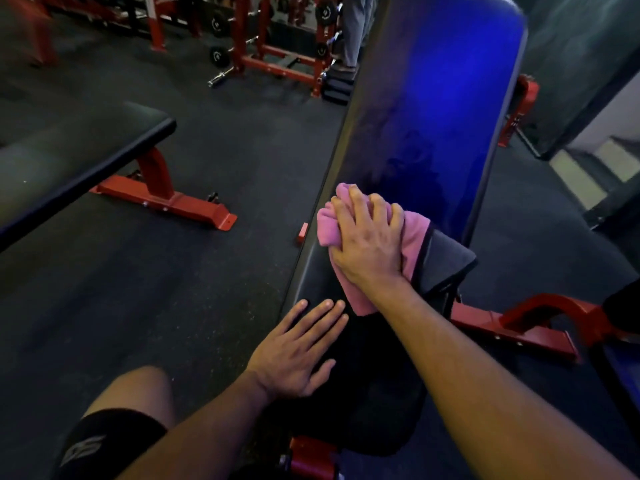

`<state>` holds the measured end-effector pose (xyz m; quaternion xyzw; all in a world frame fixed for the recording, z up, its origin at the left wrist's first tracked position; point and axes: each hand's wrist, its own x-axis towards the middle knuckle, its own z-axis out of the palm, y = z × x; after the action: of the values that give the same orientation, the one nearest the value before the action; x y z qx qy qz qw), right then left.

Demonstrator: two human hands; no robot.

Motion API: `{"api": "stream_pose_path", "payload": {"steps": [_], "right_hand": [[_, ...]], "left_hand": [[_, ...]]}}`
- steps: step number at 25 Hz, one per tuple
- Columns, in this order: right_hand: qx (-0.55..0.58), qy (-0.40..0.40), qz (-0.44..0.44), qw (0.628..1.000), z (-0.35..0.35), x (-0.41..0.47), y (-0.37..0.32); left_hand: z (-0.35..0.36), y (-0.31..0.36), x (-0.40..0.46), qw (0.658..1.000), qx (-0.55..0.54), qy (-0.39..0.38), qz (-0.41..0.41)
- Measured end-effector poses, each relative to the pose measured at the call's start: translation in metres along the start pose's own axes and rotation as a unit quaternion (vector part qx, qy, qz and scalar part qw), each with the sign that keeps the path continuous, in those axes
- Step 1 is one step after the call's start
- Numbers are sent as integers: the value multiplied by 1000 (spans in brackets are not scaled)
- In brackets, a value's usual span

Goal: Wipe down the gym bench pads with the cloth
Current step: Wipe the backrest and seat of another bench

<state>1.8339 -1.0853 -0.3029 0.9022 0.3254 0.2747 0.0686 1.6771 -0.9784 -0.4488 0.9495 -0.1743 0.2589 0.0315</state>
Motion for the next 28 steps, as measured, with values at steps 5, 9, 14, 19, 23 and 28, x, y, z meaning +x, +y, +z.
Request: {"api": "stream_pose_path", "payload": {"steps": [5,9,14,19,23,28], "right_hand": [[43,20,-253,966,3,-62,55],[19,28,-148,988,-3,11,89],[80,25,-159,984,6,31,-7],[54,-27,-396,916,2,-6,31],[12,-28,-265,964,-2,41,38],[42,-36,-313,948,-3,24,-11]], "left_hand": [[5,1,-6,1000,-15,9,12],[5,2,-2,1000,-15,18,4],[1,2,-2,1000,-11,5,4],[5,0,-5,1000,-18,8,5],[1,1,-2,1000,-13,10,1],[-1,3,-4,1000,-17,3,1]]}}
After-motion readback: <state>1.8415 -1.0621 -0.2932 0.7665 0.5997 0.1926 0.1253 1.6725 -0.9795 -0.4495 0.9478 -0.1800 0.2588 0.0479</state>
